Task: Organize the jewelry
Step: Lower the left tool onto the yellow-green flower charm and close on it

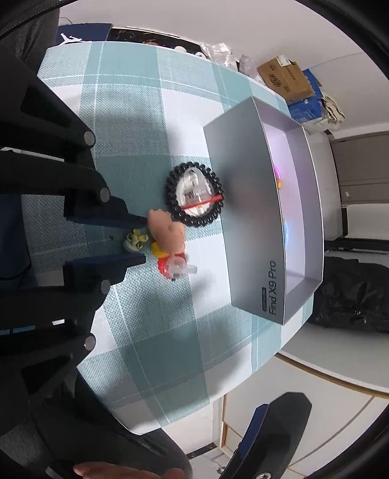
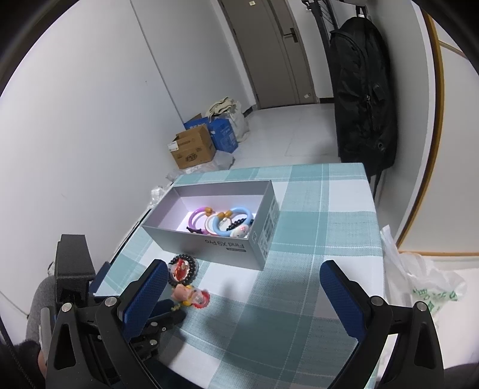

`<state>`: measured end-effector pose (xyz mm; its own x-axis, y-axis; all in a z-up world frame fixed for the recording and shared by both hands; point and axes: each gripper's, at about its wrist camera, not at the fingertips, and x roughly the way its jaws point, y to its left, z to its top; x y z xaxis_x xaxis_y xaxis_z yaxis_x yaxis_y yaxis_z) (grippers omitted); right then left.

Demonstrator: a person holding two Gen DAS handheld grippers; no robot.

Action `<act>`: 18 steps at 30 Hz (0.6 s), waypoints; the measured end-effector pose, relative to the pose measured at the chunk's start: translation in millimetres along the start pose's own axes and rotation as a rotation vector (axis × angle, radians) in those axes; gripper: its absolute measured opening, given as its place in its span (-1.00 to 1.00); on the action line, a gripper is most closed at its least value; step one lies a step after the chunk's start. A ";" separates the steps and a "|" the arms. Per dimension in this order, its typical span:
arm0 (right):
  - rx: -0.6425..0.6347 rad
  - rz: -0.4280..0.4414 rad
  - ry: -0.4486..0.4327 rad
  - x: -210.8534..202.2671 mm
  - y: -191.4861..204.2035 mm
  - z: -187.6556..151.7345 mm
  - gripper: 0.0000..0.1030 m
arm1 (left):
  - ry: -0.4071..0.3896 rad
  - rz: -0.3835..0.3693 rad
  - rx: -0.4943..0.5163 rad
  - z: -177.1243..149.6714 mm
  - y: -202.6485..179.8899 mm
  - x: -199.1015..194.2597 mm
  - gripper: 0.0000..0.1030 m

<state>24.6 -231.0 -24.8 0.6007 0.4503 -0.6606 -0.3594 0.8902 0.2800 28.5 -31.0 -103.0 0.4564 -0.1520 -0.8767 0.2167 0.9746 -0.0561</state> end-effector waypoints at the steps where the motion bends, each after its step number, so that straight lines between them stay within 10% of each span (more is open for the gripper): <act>1: -0.003 0.000 0.002 0.0 0.5 -0.5 0.99 | -0.001 0.000 0.004 -0.1 -0.4 -0.1 -0.77; 18: -0.012 0.049 0.072 12.8 8.2 -9.9 0.98 | -0.069 -0.120 -0.091 -7.2 27.4 -34.2 -0.78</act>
<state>22.2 -218.7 -37.9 0.5298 0.4865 -0.6947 -0.3961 0.8662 0.3046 12.6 2.1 -78.0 0.4904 -0.2761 -0.8266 0.1958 0.9591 -0.2042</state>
